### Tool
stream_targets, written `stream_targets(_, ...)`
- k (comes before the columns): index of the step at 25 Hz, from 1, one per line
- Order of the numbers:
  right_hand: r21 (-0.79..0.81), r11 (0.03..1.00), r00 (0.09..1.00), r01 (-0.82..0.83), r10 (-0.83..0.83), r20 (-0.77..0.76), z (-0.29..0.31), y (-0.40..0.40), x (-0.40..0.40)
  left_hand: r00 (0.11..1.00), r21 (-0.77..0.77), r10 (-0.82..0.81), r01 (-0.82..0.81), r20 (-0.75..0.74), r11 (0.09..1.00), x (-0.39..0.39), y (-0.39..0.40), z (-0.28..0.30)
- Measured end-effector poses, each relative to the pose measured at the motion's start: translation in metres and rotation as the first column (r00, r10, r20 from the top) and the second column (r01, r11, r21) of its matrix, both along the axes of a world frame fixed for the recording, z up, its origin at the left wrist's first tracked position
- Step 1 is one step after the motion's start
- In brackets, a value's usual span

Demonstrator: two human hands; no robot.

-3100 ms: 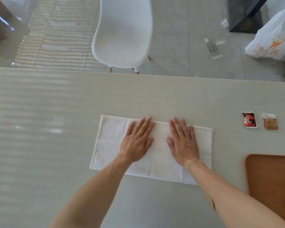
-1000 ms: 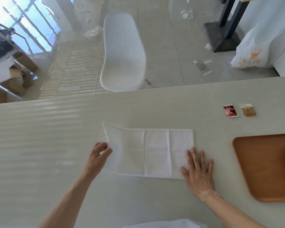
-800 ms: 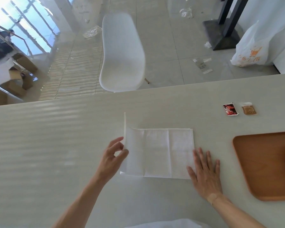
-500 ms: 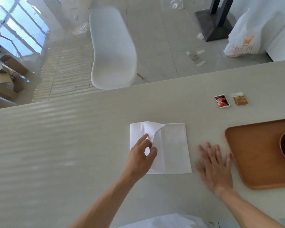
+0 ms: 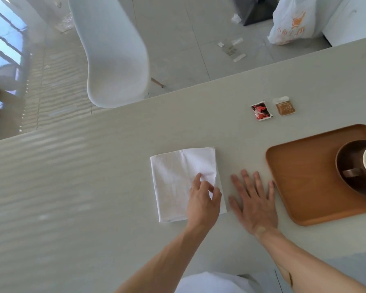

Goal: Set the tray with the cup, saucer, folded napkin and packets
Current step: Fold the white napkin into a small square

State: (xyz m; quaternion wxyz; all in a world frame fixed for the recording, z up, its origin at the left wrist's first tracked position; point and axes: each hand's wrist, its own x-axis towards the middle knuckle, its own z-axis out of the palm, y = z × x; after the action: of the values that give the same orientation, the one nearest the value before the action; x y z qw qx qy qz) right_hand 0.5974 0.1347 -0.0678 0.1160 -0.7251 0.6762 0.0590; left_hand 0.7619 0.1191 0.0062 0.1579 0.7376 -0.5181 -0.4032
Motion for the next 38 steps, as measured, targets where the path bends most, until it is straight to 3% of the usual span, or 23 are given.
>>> stream_targets(5, -0.025, 1.0, 1.0, 0.003, -0.002, 0.027, -0.003, 0.0, -0.001, 0.984, -0.13, -0.114, 0.131, 0.136, 0.983, 0.003, 0.01, -0.017)
stream_targets(7, -0.024, 1.0, 0.999, -0.008, 0.009, 0.032, -0.003, 0.0, -0.002, 0.966, -0.106, -0.205, 0.223, 0.154, 0.969, 0.007, 0.011, -0.02)
stream_targets(11, -0.021, 1.0, 0.999, -0.016, 0.016, 0.034, -0.005, -0.001, -0.003, 0.861, -0.143, -0.429, 0.477, 0.273, 0.867, 0.032, 0.011, -0.02)
stream_targets(15, -0.035, 0.999, 0.999, -0.011, 0.013, 0.053, -0.007, -0.001, -0.003, 0.765, -0.211, -0.466, 0.595, 0.445, 0.775, 0.099, 0.034, -0.022)
stream_targets(19, -0.073, 0.997, 0.998, -0.021, 0.025, 0.055, -0.009, -0.001, -0.003, 0.72, -0.163, -0.426, 0.591, 0.548, 0.79, 0.16, 0.06, -0.026)
stream_targets(22, -0.088, 0.996, 0.997, -0.023, 0.029, 0.073, -0.007, 0.001, -0.002, 0.734, -0.182, -0.391, 0.566, 0.554, 0.804, 0.173, 0.063, -0.026)
stream_targets(25, -0.162, 0.986, 0.968, 0.05, -0.008, 0.25, 0.003, 0.0, -0.001, 0.71, -0.192, -0.414, 0.605, 0.57, 0.773, 0.167, 0.063, -0.025)
stream_targets(28, -0.302, 0.948, 0.914, 0.1, 0.032, 0.404, 0.02, 0.002, 0.022, 0.758, -0.196, -0.36, 0.532, 0.544, 0.824, 0.157, 0.06, -0.025)
stream_targets(30, -0.353, 0.929, 0.914, -0.113, 0.236, 0.33, 0.027, 0.015, 0.055, 0.784, -0.182, -0.322, 0.476, 0.53, 0.86, 0.153, 0.06, -0.024)
stream_targets(32, -0.247, 0.922, 0.902, -0.298, 0.357, 0.244, 0.026, 0.028, 0.086, 0.79, -0.182, -0.293, 0.449, 0.539, 0.875, 0.149, 0.061, -0.024)
stream_targets(34, -0.146, 0.941, 0.926, -0.307, 0.33, 0.181, 0.019, 0.038, 0.106, 0.804, -0.203, -0.262, 0.422, 0.534, 0.883, 0.148, 0.064, -0.024)
stream_targets(38, -0.057, 0.986, 0.983, -0.159, 0.163, 0.081, 0.009, 0.045, 0.104, 0.831, -0.258, -0.217, 0.39, 0.512, 0.884, 0.159, 0.072, -0.029)
